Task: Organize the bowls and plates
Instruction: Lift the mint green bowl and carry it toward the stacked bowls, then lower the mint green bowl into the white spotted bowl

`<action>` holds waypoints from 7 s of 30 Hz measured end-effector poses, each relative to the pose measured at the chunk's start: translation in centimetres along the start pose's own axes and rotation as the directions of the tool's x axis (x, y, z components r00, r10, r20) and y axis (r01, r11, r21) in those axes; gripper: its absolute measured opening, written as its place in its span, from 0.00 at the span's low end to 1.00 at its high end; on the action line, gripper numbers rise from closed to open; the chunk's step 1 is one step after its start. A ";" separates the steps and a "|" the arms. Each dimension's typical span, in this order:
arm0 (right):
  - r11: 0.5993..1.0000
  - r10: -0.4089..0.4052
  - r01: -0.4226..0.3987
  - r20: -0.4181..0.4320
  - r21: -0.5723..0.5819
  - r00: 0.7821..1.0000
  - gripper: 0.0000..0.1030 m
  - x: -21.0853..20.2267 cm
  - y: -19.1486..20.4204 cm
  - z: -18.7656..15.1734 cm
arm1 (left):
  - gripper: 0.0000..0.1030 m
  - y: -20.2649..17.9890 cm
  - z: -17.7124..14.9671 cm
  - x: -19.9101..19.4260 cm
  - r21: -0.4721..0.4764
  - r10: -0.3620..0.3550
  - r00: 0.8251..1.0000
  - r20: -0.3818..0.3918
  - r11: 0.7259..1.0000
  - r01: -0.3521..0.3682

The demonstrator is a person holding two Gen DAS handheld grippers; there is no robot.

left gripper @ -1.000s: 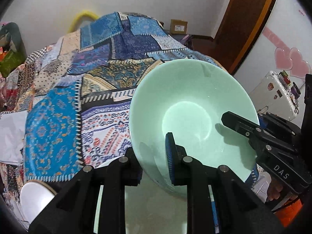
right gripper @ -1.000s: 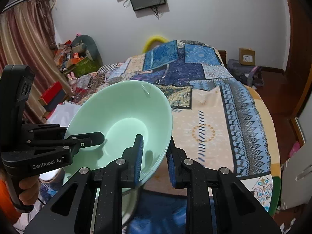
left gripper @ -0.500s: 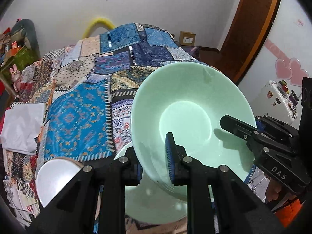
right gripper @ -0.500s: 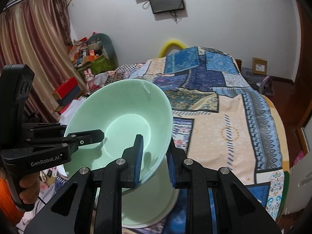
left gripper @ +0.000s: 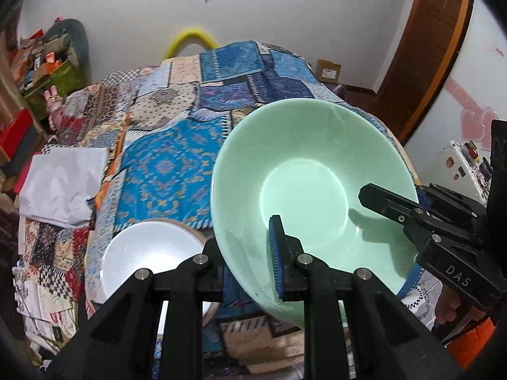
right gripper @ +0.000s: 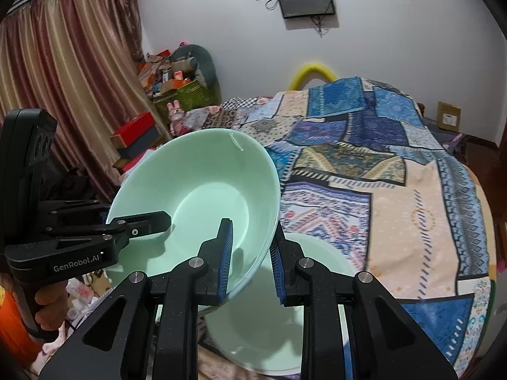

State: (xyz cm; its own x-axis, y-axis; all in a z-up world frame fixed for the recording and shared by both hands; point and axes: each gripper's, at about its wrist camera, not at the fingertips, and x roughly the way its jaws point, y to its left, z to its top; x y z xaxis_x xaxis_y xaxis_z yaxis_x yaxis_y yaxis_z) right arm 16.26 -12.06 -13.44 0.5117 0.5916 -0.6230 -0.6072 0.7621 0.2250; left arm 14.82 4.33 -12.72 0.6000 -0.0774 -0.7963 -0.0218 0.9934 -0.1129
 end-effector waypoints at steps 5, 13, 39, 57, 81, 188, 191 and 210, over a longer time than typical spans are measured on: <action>1.000 0.026 -0.026 -0.023 -0.016 0.999 0.20 1.3 1.7 -0.1 | 0.20 2.4 -1.1 -0.7 -0.029 0.019 1.000 0.001 0.999 -0.019; 0.997 0.075 -0.077 -0.074 -0.026 0.994 0.20 4.2 3.9 -0.6 | 0.20 6.3 -2.6 -0.5 -0.079 0.044 0.999 -0.017 0.996 -0.045; 0.990 0.133 -0.142 -0.260 -0.014 0.956 0.20 12.0 7.6 -3.5 | 0.20 14.5 -7.7 4.6 -0.200 0.051 0.985 -0.162 0.976 -0.084; 0.991 0.130 -0.135 -0.280 0.002 0.951 0.21 13.0 7.1 -3.7 | 0.20 15.7 -7.5 5.8 -0.204 0.088 0.983 -0.160 0.972 -0.120; 0.993 0.115 -0.121 -0.212 -0.012 0.970 0.23 9.9 5.8 -2.9 | 0.20 15.9 -5.6 5.2 -0.246 0.121 0.973 -0.195 0.955 -0.168; 0.993 -0.063 0.073 -0.104 0.098 0.993 0.31 0.2 -3.3 -4.0 | 0.36 0.5 -3.8 3.7 -0.067 -0.071 0.991 -0.111 0.996 0.063; 0.990 -0.071 0.083 -0.110 0.110 0.991 0.31 0.1 -3.9 -4.4 | 0.36 -0.2 -3.8 4.5 -0.058 -0.081 0.989 -0.127 0.996 0.074; 0.980 -0.055 0.088 -0.188 0.177 0.981 0.31 2.9 -7.0 -6.3 | 0.36 -1.2 -3.9 10.2 -0.050 -0.085 0.970 -0.226 0.996 0.076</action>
State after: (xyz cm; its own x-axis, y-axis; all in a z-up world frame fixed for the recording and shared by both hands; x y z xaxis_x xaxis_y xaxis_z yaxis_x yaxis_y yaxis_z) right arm 18.16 -17.37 -21.55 0.4206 0.4891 -0.7641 -0.4421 0.8459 0.2982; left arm 17.86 2.03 -23.06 0.4029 -0.1789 -0.8976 -0.0158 0.9792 -0.2023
